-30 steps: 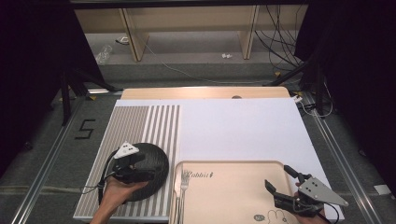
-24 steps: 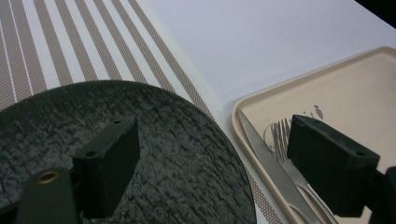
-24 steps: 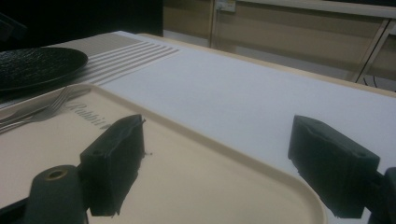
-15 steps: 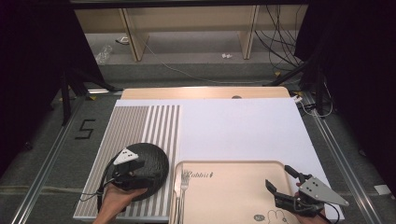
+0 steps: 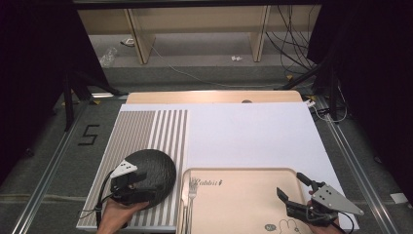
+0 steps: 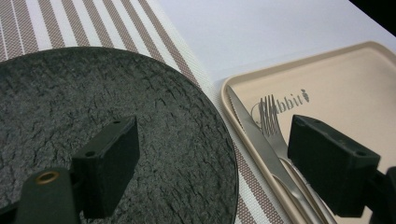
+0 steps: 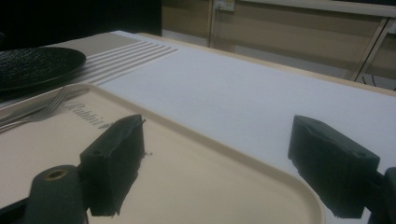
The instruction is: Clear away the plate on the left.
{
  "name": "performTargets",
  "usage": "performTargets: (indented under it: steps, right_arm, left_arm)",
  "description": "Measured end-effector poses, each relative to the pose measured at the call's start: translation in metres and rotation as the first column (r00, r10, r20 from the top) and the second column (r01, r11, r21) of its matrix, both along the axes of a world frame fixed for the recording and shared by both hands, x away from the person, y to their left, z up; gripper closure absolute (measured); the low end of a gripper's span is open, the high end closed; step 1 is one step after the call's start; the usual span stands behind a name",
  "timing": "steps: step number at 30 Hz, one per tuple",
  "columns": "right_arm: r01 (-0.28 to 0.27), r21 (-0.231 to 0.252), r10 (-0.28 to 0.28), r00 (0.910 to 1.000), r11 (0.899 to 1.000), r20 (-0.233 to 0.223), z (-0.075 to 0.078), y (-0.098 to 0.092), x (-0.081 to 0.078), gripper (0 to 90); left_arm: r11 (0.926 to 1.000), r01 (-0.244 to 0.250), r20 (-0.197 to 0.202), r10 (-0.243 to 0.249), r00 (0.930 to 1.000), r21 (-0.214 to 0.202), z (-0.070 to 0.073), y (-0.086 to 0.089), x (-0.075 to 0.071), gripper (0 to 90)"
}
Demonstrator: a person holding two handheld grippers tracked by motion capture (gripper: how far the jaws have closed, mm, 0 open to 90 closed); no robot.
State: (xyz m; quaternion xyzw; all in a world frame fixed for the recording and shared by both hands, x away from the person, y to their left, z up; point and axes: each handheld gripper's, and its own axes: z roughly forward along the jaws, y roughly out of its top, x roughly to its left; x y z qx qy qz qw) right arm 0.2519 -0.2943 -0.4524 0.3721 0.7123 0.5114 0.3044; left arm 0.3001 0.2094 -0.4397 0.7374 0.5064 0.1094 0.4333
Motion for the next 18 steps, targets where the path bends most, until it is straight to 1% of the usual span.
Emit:
performTargets:
  steps: [5, 9, 11, 14, 16, 18]
  right_arm:
    - [0.003, 0.000, -0.003, 1.0000, 1.000, 0.000, 0.000, 0.000, 0.000, 19.3]
    - [0.003, -0.008, -0.003, 1.0000, 1.000, -0.001, 0.001, 0.001, -0.001, 19.3]
    - [0.002, -0.005, -0.001, 1.0000, 1.000, 0.002, 0.001, 0.002, -0.001, 19.3]
    - [0.001, -0.010, -0.001, 1.0000, 1.000, 0.000, 0.001, 0.003, -0.001, 19.3]
    - [-0.001, -0.013, 0.001, 1.0000, 1.000, -0.001, 0.001, 0.003, -0.001, 19.3]
    - [-0.001, -0.013, 0.001, 1.0000, 1.000, -0.001, 0.001, 0.003, -0.001, 19.3]
  left_arm:
    - [0.9999, -0.010, -0.006, 0.010, 0.9999, -0.011, -0.002, 0.004, -0.003, 16.6]
    - [0.9990, -0.039, -0.008, 0.039, 0.9992, -0.023, -0.004, 0.011, -0.005, 16.6]
    - [0.9977, -0.061, -0.005, 0.061, 0.9981, -0.029, -0.005, 0.016, -0.007, 16.6]
    - [0.9947, -0.098, -0.008, 0.098, 0.9952, -0.032, -0.007, 0.023, -0.009, 16.6]
    - [0.9914, -0.125, -0.010, 0.124, 0.9922, -0.041, -0.007, 0.028, -0.011, 16.6]
    - [0.9868, -0.151, -0.010, 0.150, 0.9886, -0.059, -0.006, 0.032, -0.013, 16.6]
